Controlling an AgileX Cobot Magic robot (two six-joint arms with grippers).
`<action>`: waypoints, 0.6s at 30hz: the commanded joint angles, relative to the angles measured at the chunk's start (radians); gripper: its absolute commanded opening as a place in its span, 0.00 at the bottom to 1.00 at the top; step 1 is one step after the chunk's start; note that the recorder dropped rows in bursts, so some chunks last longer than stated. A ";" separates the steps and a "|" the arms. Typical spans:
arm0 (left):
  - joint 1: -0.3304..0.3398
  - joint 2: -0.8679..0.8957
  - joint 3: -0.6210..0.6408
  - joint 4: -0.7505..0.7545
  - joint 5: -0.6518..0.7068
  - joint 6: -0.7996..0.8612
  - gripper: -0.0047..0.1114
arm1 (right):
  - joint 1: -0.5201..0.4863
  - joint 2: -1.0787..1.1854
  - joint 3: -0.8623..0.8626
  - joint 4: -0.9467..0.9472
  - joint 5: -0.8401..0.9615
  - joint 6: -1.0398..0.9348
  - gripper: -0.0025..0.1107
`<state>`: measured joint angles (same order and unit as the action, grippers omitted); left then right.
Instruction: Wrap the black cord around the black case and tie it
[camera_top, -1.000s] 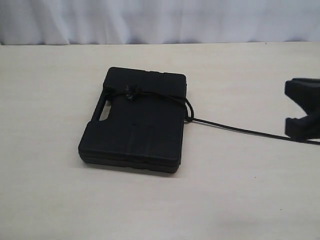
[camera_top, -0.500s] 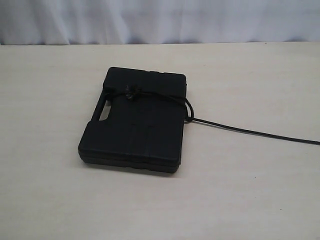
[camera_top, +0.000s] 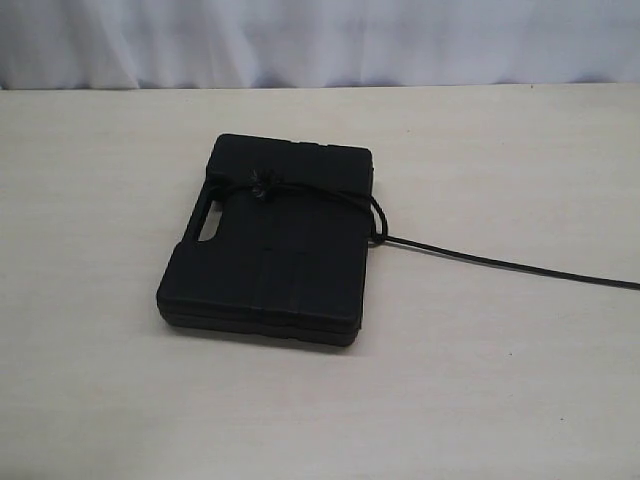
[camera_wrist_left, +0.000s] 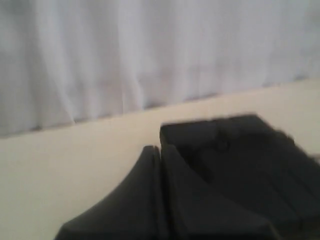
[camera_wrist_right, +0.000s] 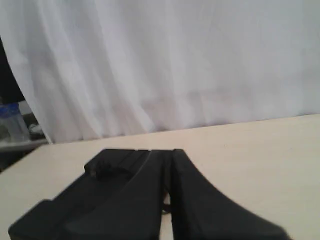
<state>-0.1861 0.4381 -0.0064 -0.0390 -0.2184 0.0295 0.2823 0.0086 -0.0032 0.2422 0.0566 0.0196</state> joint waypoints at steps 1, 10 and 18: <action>0.001 -0.068 0.006 -0.003 0.342 -0.003 0.04 | -0.006 -0.009 0.003 -0.265 0.046 -0.005 0.06; 0.004 -0.438 0.006 0.001 0.274 -0.001 0.04 | -0.122 -0.009 0.003 -0.226 0.046 -0.005 0.06; 0.078 -0.438 0.006 0.002 0.262 -0.001 0.04 | -0.153 -0.009 0.003 -0.196 0.045 -0.005 0.06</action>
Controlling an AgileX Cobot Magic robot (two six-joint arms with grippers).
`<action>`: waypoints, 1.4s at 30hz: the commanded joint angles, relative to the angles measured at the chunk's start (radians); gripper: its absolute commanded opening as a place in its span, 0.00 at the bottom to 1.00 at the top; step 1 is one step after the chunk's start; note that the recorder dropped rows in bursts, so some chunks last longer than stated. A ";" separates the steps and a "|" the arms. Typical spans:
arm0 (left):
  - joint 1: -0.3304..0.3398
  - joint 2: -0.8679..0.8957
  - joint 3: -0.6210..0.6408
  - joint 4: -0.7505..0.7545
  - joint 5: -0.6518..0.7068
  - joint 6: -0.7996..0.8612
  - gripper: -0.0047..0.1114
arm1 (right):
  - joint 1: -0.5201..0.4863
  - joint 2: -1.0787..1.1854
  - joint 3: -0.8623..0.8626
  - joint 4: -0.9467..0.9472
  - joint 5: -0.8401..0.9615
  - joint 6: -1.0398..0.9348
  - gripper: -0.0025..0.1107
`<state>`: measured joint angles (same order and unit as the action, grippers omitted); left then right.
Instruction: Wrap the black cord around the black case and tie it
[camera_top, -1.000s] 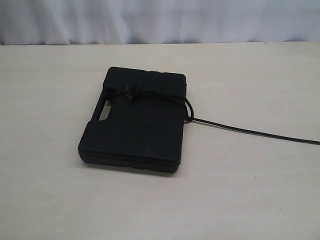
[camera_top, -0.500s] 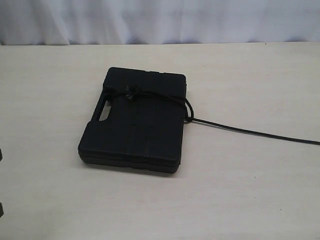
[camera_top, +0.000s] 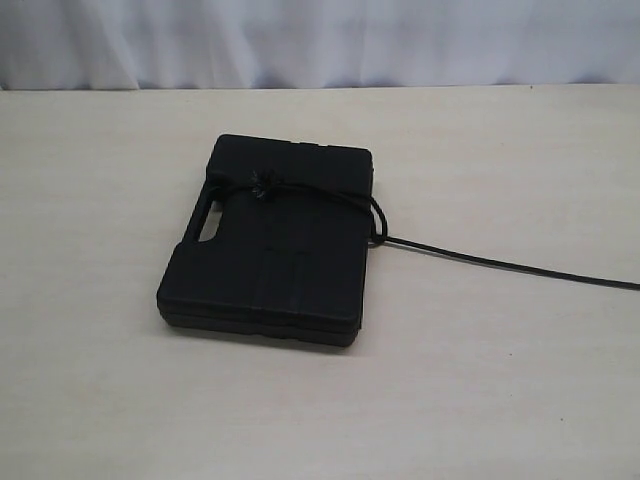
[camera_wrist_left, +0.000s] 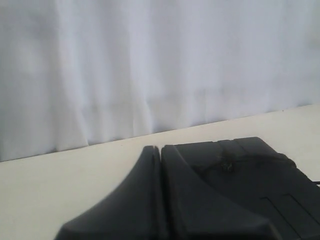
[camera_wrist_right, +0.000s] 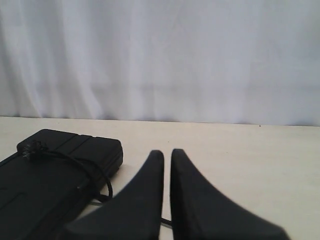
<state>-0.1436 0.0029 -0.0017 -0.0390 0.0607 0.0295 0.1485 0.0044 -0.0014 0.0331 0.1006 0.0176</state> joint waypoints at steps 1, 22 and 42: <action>0.045 -0.003 0.002 0.002 -0.018 -0.001 0.04 | -0.022 -0.004 0.001 0.013 0.001 -0.003 0.06; 0.060 -0.003 0.002 0.002 -0.022 -0.001 0.04 | -0.022 -0.004 0.001 0.013 0.001 -0.003 0.06; 0.060 -0.003 0.002 0.002 -0.022 -0.001 0.04 | -0.022 -0.004 0.001 0.013 0.001 -0.003 0.06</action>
